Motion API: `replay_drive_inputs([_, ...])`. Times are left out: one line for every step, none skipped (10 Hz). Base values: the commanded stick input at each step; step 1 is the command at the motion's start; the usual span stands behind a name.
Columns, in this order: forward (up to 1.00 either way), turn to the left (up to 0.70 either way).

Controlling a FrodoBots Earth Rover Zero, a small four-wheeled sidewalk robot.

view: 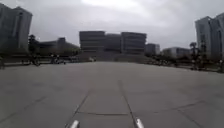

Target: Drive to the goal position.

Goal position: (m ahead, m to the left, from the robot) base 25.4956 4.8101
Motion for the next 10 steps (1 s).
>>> replay_drive_inputs([0.93,0.06])
replay_drive_inputs([0.93,0.06])
replay_drive_inputs([0.93,0.06])
replay_drive_inputs([0.93,-0.22])
replay_drive_inputs([0.93,-0.31])
replay_drive_inputs([0.92,-0.31])
replay_drive_inputs([0.92,-0.31])
replay_drive_inputs([0.91,-0.31])
replay_drive_inputs([0.89,-0.29])
replay_drive_inputs([0.88,-0.29])
